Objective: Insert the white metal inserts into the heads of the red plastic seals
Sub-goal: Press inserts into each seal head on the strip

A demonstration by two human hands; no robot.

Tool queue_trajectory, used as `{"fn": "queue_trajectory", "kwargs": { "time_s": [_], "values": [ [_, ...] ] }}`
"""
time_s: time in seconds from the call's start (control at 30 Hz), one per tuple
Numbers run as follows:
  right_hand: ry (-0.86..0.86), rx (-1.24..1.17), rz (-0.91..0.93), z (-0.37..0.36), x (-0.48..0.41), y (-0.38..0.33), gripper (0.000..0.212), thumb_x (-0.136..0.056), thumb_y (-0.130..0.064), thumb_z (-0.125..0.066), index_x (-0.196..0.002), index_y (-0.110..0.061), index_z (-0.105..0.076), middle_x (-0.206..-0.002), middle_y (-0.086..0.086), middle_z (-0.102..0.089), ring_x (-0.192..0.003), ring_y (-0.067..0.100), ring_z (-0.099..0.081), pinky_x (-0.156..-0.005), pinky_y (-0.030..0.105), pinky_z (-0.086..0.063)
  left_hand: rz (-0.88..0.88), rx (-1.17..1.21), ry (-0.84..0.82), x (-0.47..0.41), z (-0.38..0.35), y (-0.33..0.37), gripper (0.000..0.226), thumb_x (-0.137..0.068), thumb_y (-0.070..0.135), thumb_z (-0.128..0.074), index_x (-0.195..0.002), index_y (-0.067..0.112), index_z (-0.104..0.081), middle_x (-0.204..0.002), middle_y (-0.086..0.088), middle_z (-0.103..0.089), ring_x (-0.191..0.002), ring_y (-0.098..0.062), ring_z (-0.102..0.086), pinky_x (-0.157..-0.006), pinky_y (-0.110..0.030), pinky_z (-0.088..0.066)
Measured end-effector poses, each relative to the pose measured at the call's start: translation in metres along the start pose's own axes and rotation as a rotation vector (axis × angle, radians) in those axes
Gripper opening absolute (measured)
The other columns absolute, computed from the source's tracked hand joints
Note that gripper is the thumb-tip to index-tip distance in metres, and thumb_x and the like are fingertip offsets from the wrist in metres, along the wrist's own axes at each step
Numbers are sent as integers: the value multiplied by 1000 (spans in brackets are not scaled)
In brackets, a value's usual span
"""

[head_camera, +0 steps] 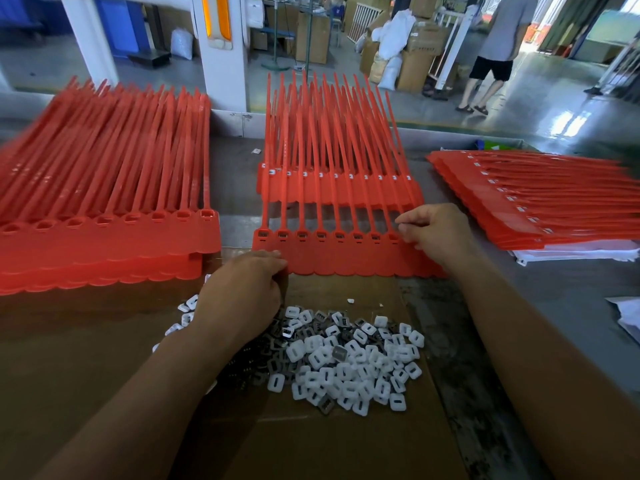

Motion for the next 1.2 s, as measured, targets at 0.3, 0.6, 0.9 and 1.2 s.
{"fn": "queue_trajectory", "kwargs": {
  "time_s": [0.3, 0.6, 0.9, 1.2],
  "values": [
    [-137, 167, 32, -16, 0, 3, 11, -88, -13, -60, -86, -20, -67, -73, -17, -52, -70, -2, -48, -57, 14, -32, 3, -8, -6, 0, -1, -1, 45, -87, 3, -41, -128, 17, -53, -141, 6, -44, -130, -10, -38, -107, -26, -28],
    [-78, 125, -7, -14, -6, 4, 12, -77, -6, -70, -85, -14, -68, -81, -5, -60, -78, 7, -53, -62, 18, -35, 2, -9, 4, 0, 0, -1, 46, -86, 2, -41, -127, 18, -54, -140, 7, -44, -131, -9, -37, -105, -22, -26],
    [-43, 75, -75, -14, -7, 9, 17, -74, -8, -71, -73, -23, -65, -80, -5, -60, -86, 11, -55, -75, 24, -37, 0, -7, -4, 0, 0, -1, 45, -87, 2, -41, -128, 16, -54, -140, 6, -44, -131, -10, -37, -106, -23, -27],
    [-45, 87, -45, -15, -9, 10, 12, -81, -12, -68, -92, -14, -72, -86, -3, -61, -86, 10, -55, -75, 23, -39, 0, -6, -10, -1, -1, -1, 45, -88, 3, -41, -128, 17, -53, -141, 6, -43, -130, -9, -37, -106, -23, -27]
  ]
}}
Point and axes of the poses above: each hand's wrist, its own x-axis away from the middle knuckle, its own z-axis out of the back of the hand, y = z × x, the point moved 8 cm from there along -x, towards the middle knuckle
